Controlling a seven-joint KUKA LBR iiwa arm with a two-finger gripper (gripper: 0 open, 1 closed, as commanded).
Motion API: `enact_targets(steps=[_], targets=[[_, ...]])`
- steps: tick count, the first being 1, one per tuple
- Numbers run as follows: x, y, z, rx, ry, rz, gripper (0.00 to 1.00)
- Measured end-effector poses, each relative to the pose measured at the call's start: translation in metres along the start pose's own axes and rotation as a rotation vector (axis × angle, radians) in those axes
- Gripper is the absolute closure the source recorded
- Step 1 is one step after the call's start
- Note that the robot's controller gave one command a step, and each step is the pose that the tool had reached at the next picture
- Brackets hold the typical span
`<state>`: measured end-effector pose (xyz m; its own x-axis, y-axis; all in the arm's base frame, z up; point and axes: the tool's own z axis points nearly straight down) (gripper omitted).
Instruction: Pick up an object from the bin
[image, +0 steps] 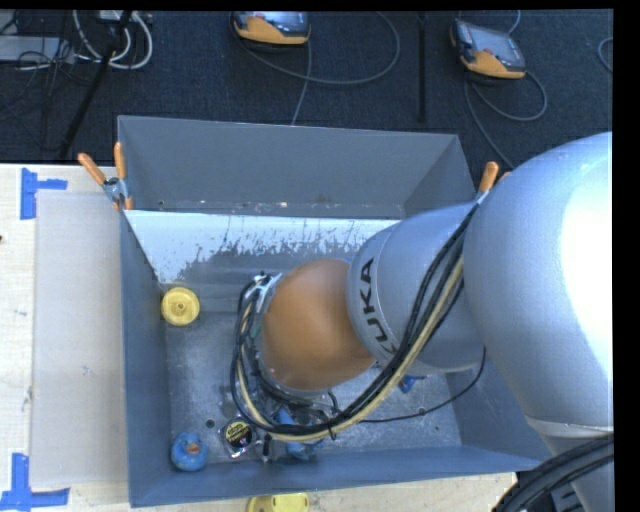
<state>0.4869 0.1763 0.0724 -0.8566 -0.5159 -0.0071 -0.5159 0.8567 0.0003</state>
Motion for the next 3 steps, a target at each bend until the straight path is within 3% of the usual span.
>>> enact_targets(steps=[3], targets=[[0.002,0.001,-0.02,-0.001,0.009,0.001,1.0]])
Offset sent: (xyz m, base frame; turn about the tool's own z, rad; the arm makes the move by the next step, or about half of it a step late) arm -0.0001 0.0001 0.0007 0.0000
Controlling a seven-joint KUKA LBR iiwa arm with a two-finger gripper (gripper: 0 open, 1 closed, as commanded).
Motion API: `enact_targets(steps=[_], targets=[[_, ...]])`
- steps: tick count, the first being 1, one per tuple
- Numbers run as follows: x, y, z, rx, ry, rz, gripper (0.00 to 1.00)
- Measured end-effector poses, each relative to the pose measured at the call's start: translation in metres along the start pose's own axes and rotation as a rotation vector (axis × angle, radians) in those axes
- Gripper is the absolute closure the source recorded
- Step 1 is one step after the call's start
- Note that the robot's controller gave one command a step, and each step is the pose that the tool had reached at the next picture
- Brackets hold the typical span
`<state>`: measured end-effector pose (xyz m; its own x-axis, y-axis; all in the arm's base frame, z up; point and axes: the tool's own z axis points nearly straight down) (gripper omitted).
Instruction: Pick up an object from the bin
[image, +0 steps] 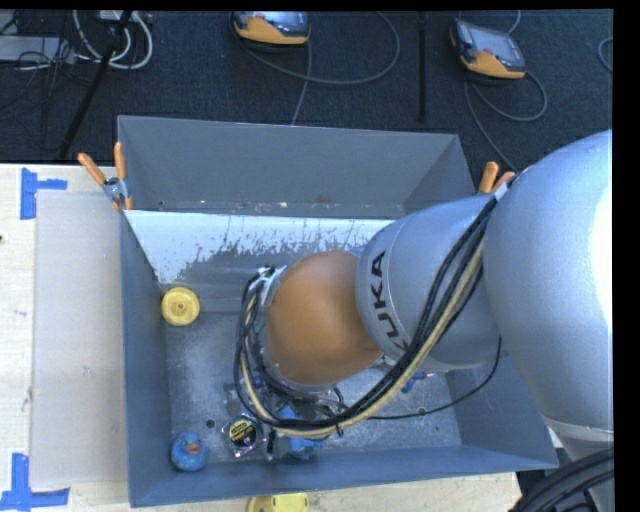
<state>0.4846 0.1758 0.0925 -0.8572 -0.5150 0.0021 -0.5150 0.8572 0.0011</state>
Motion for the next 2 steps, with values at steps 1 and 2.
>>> enact_targets(steps=[1,2], targets=[[-0.0003,0.0002,-0.0108,0.0,-0.001,0.0,1.0],[-0.0009,0.0003,-0.0183,0.001,-0.004,0.001,1.0]])
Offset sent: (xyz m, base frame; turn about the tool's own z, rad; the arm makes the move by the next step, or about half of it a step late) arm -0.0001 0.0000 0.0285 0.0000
